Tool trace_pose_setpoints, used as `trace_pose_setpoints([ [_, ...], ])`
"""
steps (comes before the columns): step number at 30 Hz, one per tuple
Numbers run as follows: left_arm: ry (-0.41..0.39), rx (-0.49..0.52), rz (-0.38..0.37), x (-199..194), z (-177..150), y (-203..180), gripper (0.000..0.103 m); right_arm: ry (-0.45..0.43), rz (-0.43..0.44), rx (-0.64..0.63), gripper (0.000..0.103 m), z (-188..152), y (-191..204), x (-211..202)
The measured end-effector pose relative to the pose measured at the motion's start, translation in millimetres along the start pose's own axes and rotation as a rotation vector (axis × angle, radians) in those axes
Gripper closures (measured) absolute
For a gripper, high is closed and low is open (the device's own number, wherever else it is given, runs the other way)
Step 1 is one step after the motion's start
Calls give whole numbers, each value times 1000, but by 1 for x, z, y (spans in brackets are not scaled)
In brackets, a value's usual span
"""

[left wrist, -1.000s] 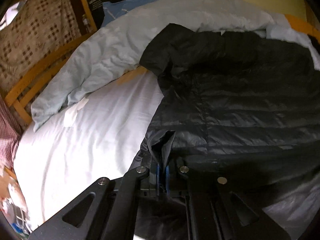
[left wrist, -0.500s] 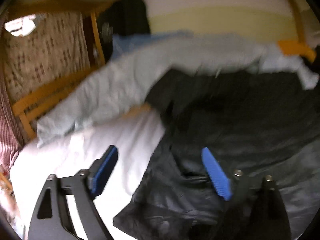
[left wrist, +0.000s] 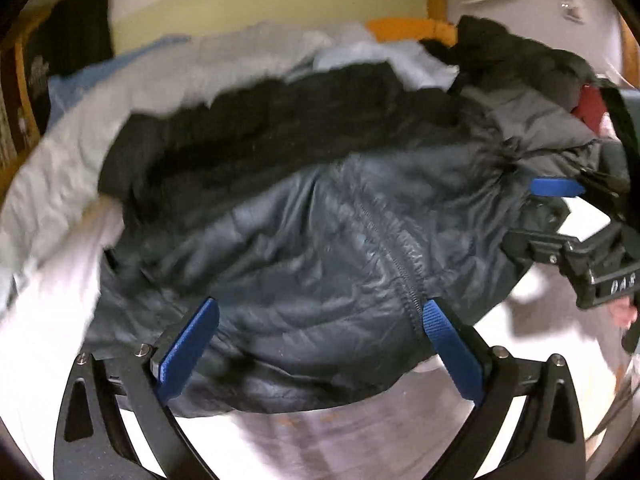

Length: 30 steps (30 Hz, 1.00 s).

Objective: Fold large clothes

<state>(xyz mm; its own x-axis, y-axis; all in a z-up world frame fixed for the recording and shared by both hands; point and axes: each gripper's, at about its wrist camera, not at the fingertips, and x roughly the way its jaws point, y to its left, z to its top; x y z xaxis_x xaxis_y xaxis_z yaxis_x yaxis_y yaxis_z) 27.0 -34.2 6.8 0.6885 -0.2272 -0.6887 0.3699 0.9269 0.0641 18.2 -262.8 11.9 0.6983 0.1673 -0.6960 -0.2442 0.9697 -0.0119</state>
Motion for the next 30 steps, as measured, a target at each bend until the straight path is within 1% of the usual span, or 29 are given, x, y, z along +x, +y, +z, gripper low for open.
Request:
trace_pose_setpoints([
  [3, 3, -60, 2, 12, -2, 12, 1, 41, -21, 57, 0, -6, -9, 17],
  [5, -8, -84, 10, 16, -2, 11, 2, 37, -53, 77, 0, -6, -16, 28],
  [7, -19, -98, 25, 24, -3, 9, 2, 16, -107, 81, 0, -5, -21, 39],
  [10, -5, -97, 53, 46, -6, 9, 2, 1, -165, 81, 0, -4, -28, 54],
  [14, 40, -109, 61, 66, -8, 11, 1, 41, -125, 132, 0, -7, -37, 65],
  [17, 72, -96, 91, 74, -8, 8, 0, 73, -132, 137, 0, -7, -38, 71],
  [19, 72, -97, 92, 74, -9, 8, 0, 86, -156, 118, 0, -6, -33, 74],
  [23, 66, -106, 84, 73, -10, 10, 0, 86, -152, 123, 0, -10, -32, 72],
  [25, 32, -106, 91, 66, -11, 9, 2, 71, -155, 125, 0, -11, -31, 69],
  [26, 0, -103, 99, 59, -12, 9, 4, 54, -163, 127, 0, -12, -31, 65],
  [27, -47, -96, 115, 48, -13, 8, 4, 16, -178, 132, 1, -13, -31, 57],
  [28, -102, -80, 137, 35, -14, 7, 4, -34, -192, 140, 1, -13, -33, 45],
  [29, -156, -58, 174, 23, -15, 6, 4, -75, -203, 145, 1, -14, -33, 35],
  [30, -208, -30, 230, 11, -15, 4, 4, -119, -223, 145, 1, -13, -35, 25],
])
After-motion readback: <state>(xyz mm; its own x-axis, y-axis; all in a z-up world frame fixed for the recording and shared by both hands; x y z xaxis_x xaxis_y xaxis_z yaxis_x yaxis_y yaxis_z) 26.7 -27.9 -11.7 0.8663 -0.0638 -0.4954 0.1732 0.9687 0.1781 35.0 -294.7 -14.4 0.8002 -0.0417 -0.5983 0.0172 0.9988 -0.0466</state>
